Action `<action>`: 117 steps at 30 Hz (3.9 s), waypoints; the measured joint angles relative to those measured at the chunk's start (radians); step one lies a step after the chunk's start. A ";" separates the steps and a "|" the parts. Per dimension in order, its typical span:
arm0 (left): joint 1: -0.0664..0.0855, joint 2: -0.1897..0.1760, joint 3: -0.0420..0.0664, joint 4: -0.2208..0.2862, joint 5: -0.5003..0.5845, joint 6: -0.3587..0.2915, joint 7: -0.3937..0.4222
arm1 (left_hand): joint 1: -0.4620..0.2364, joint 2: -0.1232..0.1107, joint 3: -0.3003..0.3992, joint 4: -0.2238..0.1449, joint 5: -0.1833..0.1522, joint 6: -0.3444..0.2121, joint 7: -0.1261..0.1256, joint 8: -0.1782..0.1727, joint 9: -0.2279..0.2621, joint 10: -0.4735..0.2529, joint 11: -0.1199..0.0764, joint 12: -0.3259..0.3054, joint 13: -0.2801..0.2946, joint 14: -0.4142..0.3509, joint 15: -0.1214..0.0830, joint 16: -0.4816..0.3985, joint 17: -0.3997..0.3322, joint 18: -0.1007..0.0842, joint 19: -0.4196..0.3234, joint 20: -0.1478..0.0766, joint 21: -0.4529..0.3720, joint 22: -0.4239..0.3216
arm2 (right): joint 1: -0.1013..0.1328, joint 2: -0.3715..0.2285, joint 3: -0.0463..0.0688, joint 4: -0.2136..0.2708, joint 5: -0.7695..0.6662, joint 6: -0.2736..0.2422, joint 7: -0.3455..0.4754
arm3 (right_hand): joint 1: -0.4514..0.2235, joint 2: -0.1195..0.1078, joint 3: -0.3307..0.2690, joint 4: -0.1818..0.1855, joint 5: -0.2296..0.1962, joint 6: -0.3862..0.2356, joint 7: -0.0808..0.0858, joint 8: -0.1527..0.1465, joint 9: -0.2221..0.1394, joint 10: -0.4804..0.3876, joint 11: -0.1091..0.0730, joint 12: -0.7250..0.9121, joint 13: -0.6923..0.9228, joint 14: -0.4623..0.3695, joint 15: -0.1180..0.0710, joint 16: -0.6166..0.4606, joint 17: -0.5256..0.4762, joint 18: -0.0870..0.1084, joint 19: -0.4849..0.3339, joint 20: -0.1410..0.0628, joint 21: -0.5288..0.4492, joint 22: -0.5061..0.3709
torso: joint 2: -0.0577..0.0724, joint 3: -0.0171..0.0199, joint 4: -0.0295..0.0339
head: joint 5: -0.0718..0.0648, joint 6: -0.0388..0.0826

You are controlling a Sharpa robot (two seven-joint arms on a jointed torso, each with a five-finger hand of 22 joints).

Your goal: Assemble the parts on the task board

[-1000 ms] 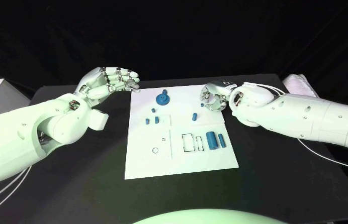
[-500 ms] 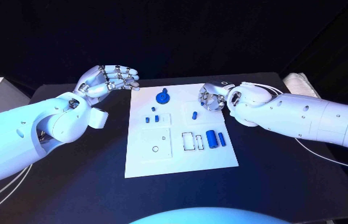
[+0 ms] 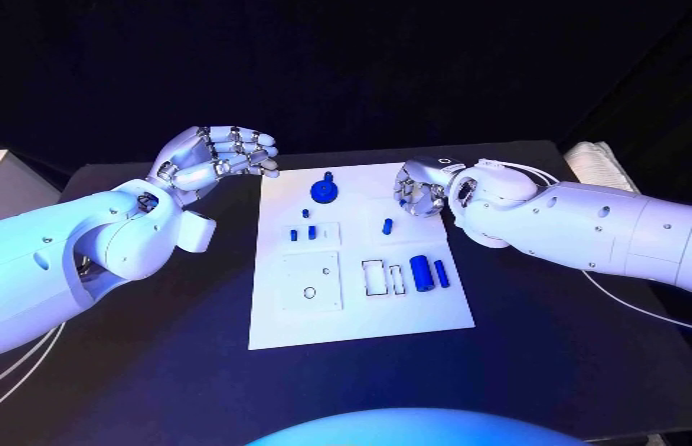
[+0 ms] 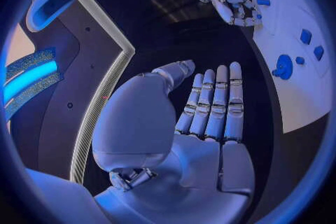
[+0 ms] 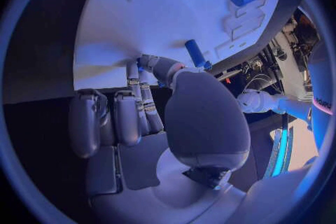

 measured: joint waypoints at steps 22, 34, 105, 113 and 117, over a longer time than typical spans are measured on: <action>0.000 -0.002 0.000 0.000 -0.002 0.000 -0.009 | 0.010 0.002 0.000 -0.006 0.000 -0.004 0.004 0.000 -0.002 -0.004 0.003 -0.004 0.000 0.007 0.000 -0.004 0.002 0.000 0.005 -0.002 -0.004 -0.002 | -0.010 0.008 -0.001 0.017 -0.054 -0.033 -0.064 | 0.004 0.020 0.041 -0.030 0.037 0.053 -0.021 0.035 0.040 0.071 -0.007 -0.029 -0.017 0.000 -0.021 -0.013 -0.023 0.000 0.000 -0.022 0.039 0.000 | -0.002 0.0006 -0.0006 | -0.005 -0.010; 0.000 -0.001 0.000 -0.003 -0.002 0.000 -0.009 | 0.014 0.006 0.002 -0.013 0.006 -0.007 0.000 0.000 -0.004 -0.004 0.003 -0.004 0.000 0.007 0.000 -0.008 0.004 0.000 0.005 -0.002 -0.004 -0.003 | -0.020 -0.003 -0.008 0.037 -0.066 -0.092 -0.088 | 0.014 0.030 0.052 -0.036 0.037 0.053 -0.021 0.035 0.045 0.074 -0.004 -0.042 -0.023 0.004 -0.025 -0.013 -0.027 0.000 0.000 -0.029 0.042 0.000 | -0.002 0.0002 0.0000 | -0.007 -0.002; 0.000 0.028 0.000 -0.045 -0.002 0.001 -0.021 | 0.013 0.006 -0.001 -0.015 0.012 -0.007 0.000 0.000 -0.007 -0.007 0.007 -0.008 0.000 0.014 -0.001 -0.017 0.007 0.000 0.009 -0.006 -0.011 -0.006 | -0.170 0.094 0.002 0.289 -0.173 -0.216 -0.031 | 0.010 0.025 0.059 -0.043 0.027 0.057 -0.023 0.034 0.046 0.078 -0.001 -0.048 -0.021 0.004 -0.025 -0.017 -0.033 0.000 0.000 -0.028 0.042 0.000 | -0.009 -0.0013 -0.0021 | 0.170 -0.057; 0.000 0.027 0.000 -0.045 -0.002 0.000 -0.023 | 0.013 0.006 -0.001 -0.015 0.012 -0.007 0.000 0.000 -0.007 -0.007 0.007 -0.008 0.000 0.014 -0.001 -0.017 0.007 0.000 0.009 -0.006 -0.011 -0.006 | -0.173 0.097 0.002 0.286 -0.206 -0.223 -0.035 | 0.010 0.025 0.062 -0.043 0.026 0.056 -0.024 0.033 0.047 0.078 -0.001 -0.050 -0.023 0.004 -0.025 -0.017 -0.033 0.000 0.000 -0.028 0.042 0.000 | -0.009 -0.0018 -0.0021 | 0.170 -0.064; 0.000 0.027 0.000 -0.045 -0.002 0.000 -0.024 | 0.013 0.006 -0.001 -0.015 0.012 -0.007 0.000 0.000 -0.007 -0.007 0.007 -0.008 0.000 0.014 0.000 -0.017 0.007 0.000 0.009 -0.006 -0.011 -0.006 | -0.173 0.097 0.002 0.284 -0.217 -0.223 -0.038 | 0.010 0.025 0.062 -0.043 0.024 0.055 -0.024 0.033 0.047 0.078 -0.001 -0.051 -0.023 0.004 -0.025 -0.017 -0.033 0.000 0.000 -0.028 0.042 0.000 | -0.009 -0.0020 -0.0026 | 0.170 -0.066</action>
